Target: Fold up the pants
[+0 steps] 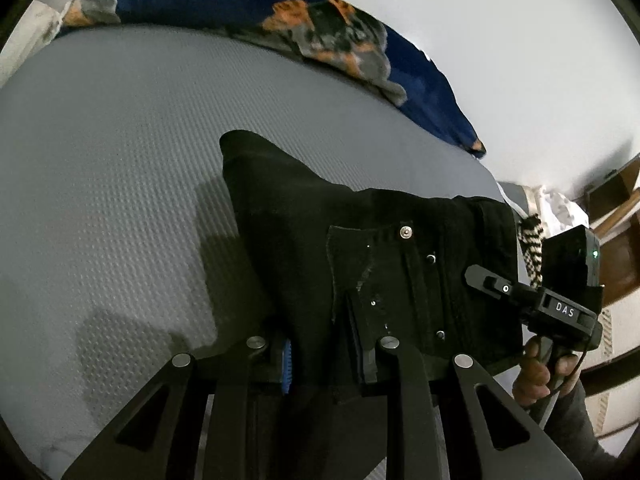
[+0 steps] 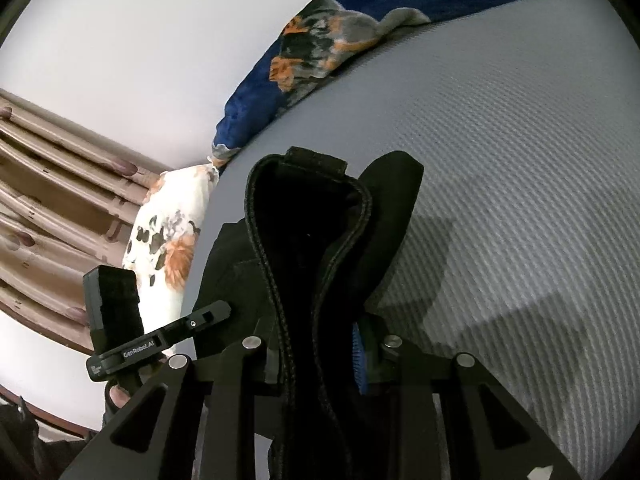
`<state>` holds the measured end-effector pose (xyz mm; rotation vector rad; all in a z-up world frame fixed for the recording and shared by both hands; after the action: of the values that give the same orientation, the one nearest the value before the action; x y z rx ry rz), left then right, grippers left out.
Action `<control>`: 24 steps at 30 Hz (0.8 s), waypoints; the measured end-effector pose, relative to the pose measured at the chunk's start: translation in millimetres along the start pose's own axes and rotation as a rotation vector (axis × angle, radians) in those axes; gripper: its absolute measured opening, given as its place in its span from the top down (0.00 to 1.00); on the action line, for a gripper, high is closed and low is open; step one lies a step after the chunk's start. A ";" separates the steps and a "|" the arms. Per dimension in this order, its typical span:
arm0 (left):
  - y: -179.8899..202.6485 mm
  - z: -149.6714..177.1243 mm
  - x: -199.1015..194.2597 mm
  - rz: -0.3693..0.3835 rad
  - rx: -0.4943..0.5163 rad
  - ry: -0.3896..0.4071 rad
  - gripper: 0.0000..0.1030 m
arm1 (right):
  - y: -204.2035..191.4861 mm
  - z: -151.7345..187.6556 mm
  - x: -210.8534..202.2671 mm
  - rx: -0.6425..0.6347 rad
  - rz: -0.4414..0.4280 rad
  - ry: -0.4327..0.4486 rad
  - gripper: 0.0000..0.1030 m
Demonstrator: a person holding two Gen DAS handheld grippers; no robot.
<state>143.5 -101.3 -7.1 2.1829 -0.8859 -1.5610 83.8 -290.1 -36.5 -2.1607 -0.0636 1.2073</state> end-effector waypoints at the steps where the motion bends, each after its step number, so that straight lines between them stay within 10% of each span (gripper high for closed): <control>1: -3.6 -4.2 -2.7 -0.006 0.003 0.006 0.78 | -2.5 -4.1 3.7 -0.002 -0.002 -0.001 0.77; 14: -32.2 -30.9 -2.8 -0.074 0.000 0.024 0.78 | -1.9 -27.9 34.7 0.028 0.078 0.008 0.76; 24: -43.3 -17.0 8.1 -0.197 0.023 -0.007 0.49 | 4.4 -17.6 39.8 0.001 0.312 0.020 0.48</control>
<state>174.1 -75.4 -32.0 2.3431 -0.7118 -1.6547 119.2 -289.1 -62.2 -2.2382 0.2934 1.3544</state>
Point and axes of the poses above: each gripper's, at about its wrist camera, not at the fingertips, and x roughly the way its jaws point, y to its right, z to its underside, the point moved 1 cm from there along x, roughly the way its jaws point, and after that the axes turned 7 degrees about z, right-handed, at the moved point
